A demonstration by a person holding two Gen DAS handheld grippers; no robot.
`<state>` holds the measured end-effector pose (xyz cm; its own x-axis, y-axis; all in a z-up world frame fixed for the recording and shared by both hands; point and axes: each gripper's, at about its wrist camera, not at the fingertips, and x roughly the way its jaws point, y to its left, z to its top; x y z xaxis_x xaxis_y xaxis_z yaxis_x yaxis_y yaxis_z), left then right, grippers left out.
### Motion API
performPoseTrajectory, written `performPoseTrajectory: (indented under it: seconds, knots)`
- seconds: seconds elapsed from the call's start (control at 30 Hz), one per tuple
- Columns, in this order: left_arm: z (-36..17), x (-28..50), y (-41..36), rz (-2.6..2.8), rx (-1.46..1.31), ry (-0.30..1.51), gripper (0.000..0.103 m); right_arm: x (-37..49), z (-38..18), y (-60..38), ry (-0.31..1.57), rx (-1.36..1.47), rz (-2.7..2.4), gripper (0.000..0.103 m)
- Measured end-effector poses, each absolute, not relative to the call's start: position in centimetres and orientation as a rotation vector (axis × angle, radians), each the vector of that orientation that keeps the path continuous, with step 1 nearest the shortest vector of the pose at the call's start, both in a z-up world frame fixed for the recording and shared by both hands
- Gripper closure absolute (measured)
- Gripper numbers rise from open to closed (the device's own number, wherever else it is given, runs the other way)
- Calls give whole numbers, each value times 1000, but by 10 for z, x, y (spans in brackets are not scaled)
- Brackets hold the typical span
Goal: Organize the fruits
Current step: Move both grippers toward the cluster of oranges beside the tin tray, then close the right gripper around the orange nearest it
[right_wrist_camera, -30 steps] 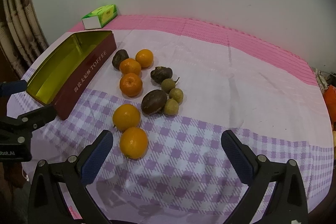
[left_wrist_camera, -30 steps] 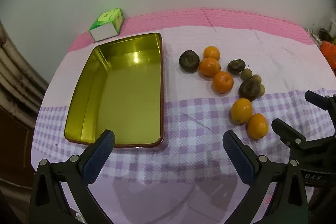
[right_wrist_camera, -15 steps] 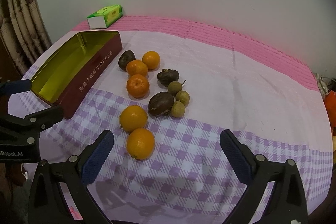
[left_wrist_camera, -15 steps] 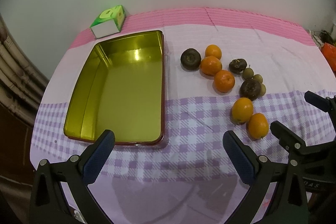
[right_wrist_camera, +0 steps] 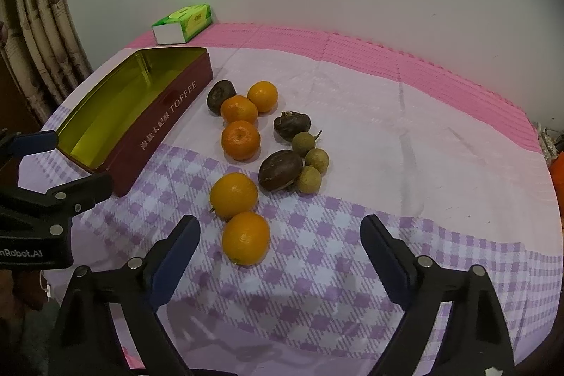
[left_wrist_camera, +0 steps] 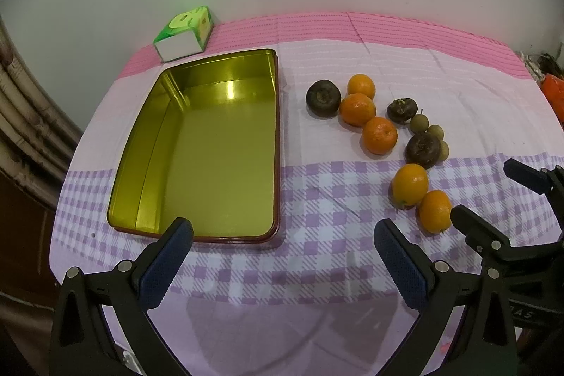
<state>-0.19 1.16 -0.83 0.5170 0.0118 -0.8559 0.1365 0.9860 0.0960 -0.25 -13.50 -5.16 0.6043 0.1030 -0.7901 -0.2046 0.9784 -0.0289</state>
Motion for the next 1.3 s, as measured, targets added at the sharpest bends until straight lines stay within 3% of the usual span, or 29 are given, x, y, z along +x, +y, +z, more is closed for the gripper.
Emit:
performPoseTrajectory:
  seconds: [1.3]
  knots:
    - [-14, 6, 22, -62, 142, 1036, 1, 18, -93, -118, 1060, -83, 271, 56]
